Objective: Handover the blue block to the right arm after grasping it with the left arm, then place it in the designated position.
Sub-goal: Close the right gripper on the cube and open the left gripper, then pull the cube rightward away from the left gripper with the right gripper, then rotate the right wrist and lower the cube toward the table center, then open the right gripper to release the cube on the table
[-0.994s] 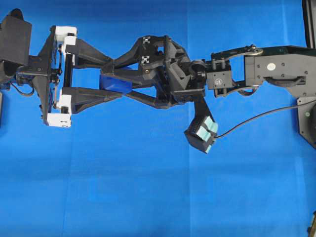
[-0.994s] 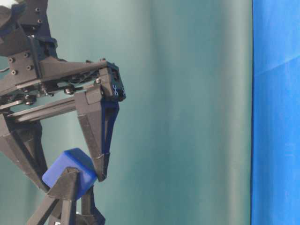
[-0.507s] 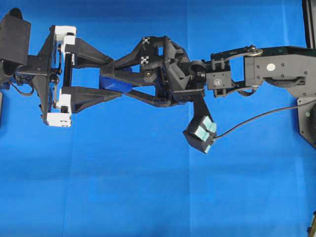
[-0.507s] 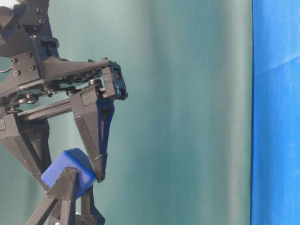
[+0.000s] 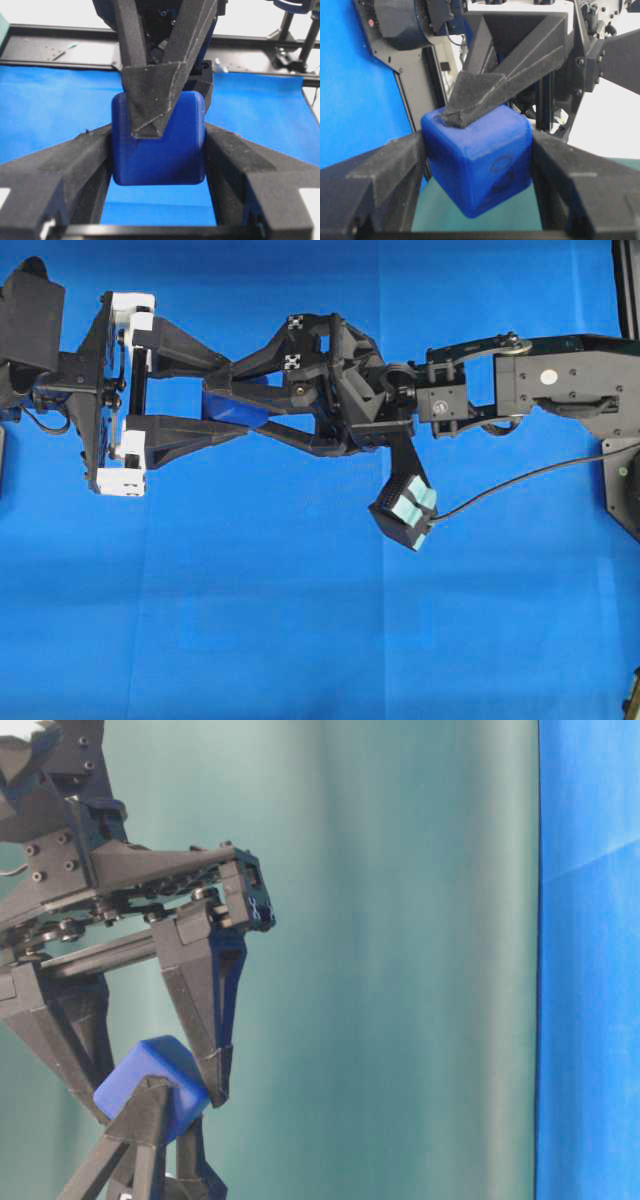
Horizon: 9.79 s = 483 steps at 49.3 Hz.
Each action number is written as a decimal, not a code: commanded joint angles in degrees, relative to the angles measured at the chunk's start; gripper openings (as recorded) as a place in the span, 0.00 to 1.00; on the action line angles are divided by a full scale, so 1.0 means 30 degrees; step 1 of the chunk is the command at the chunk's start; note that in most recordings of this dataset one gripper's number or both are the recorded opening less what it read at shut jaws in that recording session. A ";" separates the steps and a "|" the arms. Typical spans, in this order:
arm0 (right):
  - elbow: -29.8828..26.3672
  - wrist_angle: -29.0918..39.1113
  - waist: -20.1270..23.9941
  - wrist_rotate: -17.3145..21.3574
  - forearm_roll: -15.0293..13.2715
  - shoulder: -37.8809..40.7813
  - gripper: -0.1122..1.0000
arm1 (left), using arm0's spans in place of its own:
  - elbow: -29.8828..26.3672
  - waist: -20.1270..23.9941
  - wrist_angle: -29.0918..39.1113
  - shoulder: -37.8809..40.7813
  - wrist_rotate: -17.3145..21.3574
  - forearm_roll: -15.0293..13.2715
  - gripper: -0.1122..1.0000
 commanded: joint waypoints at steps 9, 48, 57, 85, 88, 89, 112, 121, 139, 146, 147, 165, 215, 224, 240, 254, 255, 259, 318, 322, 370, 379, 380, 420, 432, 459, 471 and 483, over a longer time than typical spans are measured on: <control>-0.0410 0.0059 0.0000 0.0146 0.0117 -0.0410 0.59 | -0.0234 -0.0029 -0.0322 -0.0234 0.0029 -0.0029 0.92; 0.3018 0.0439 0.0029 0.0996 0.0146 -0.4102 0.59 | 0.0879 0.0059 -0.0322 -0.2109 0.0029 -0.0029 0.94; 0.4248 0.0439 0.0029 0.1025 0.0146 -0.5625 0.59 | 0.0967 0.0059 -0.0146 -0.2256 0.0029 -0.0029 0.94; 0.4687 0.1113 0.0117 0.2520 0.1025 -0.6270 0.59 | 0.0879 0.0146 -0.0146 -0.2109 0.0029 -0.0029 0.94; 0.4717 0.1084 0.0117 0.3398 0.1230 -0.6299 0.59 | 0.0879 0.0205 -0.0146 -0.2109 0.0029 -0.0029 0.94; 0.4717 0.1113 0.0117 0.3721 0.1318 -0.6328 0.59 | 0.0879 0.0205 -0.0146 -0.2109 0.0029 0.0000 0.94; 0.4775 0.1494 0.0146 1.5381 0.2754 -0.6973 0.59 | 0.0879 0.0234 -0.0146 -0.2109 0.0088 0.0000 0.94; 0.4746 0.2373 0.0176 1.9746 0.2754 -0.7266 0.59 | 0.0879 0.0234 -0.0146 -0.2109 0.0146 0.0000 0.94; 0.4805 0.2988 0.0205 2.2441 0.2754 -0.7500 0.59 | 0.0879 0.0205 -0.0146 -0.2139 0.0205 -0.0029 0.94; 0.4805 0.3047 0.0205 2.2471 0.2754 -0.7500 0.59 | 0.0908 0.0234 -0.0146 -0.2139 0.0205 0.0000 0.94; 0.4805 0.3047 0.0205 2.2471 0.2754 -0.7500 0.59 | 0.0908 0.0234 -0.0146 -0.2139 0.0205 0.0000 0.94; 0.4805 0.3193 0.0205 2.2471 0.2754 -0.7500 0.59 | 0.0908 0.0205 -0.0146 -0.2139 0.0234 -0.0029 0.94; 0.4805 0.7705 0.1289 2.2588 0.2842 -0.7471 0.59 | 0.0850 0.0205 -0.0264 -0.2109 0.0234 0.0000 0.94; 0.4805 1.0576 0.2051 2.2559 0.3311 -0.7500 0.59 | 0.0850 0.0205 -0.0264 -0.2109 0.0234 -0.0029 0.94; 0.4805 1.2920 0.2520 2.2500 0.3691 -0.7500 0.59 | 0.0820 0.0234 -0.0293 -0.2109 0.0234 0.0000 0.94; 0.4717 1.2891 0.2520 2.2354 0.3691 -0.7324 0.59 | 0.0820 0.0205 -0.0264 -0.2109 0.0234 0.0000 0.94; 0.4717 1.2891 0.2520 2.2354 0.3721 -0.7324 0.59 | 0.0820 0.0205 -0.0293 -0.2109 0.0234 0.0000 0.94; 0.4687 1.2891 0.2549 2.2383 0.3691 -0.7266 0.59 | 0.0820 0.0205 -0.0264 -0.2109 0.0234 0.0000 0.94; 0.4863 0.8115 0.1553 2.4199 0.3691 -0.0527 0.59 | 0.0850 0.0234 -0.0293 -0.2109 0.0234 0.0000 0.94; 0.4980 0.7676 0.1553 2.4287 0.3691 0.0146 0.59 | 0.0850 0.0234 -0.0264 -0.2109 0.0234 0.0000 0.94; 0.5479 0.2227 0.1377 2.4346 0.4043 0.4336 0.59 | 0.0850 0.0381 -0.0293 -0.2080 0.0176 0.0000 0.94; 0.5479 0.2109 0.1377 2.4346 0.4072 0.4541 0.59 | 0.0850 0.0381 -0.0264 -0.2109 0.0176 0.0000 0.94; 0.5479 0.2139 0.1377 2.4346 0.4043 0.4541 0.59 | 0.0850 0.0381 -0.0293 -0.2109 0.0176 0.0000 0.94; 0.5742 0.1523 0.1113 2.4346 0.4453 0.4541 0.59 | 0.0879 0.0381 -0.0293 -0.2227 0.0205 0.0000 0.94; 0.5654 0.1582 0.1113 2.4346 0.4834 0.4541 0.95 | 0.0908 0.0381 -0.0293 -0.2256 0.0205 0.0000 0.94; 0.5742 0.4277 0.1260 2.4316 0.4893 0.0615 0.88 | 0.0908 0.0381 -0.0293 -0.2256 0.0176 -0.0029 0.94; 0.5771 0.6797 0.1230 2.4170 0.4658 -0.2607 0.88 | 0.0879 0.0381 -0.0322 -0.2256 0.0176 -0.0029 0.94; 0.5859 0.8613 0.1260 2.4141 0.4072 -0.5566 0.88 | 0.0879 0.0381 -0.0293 -0.2256 0.0176 0.0000 0.94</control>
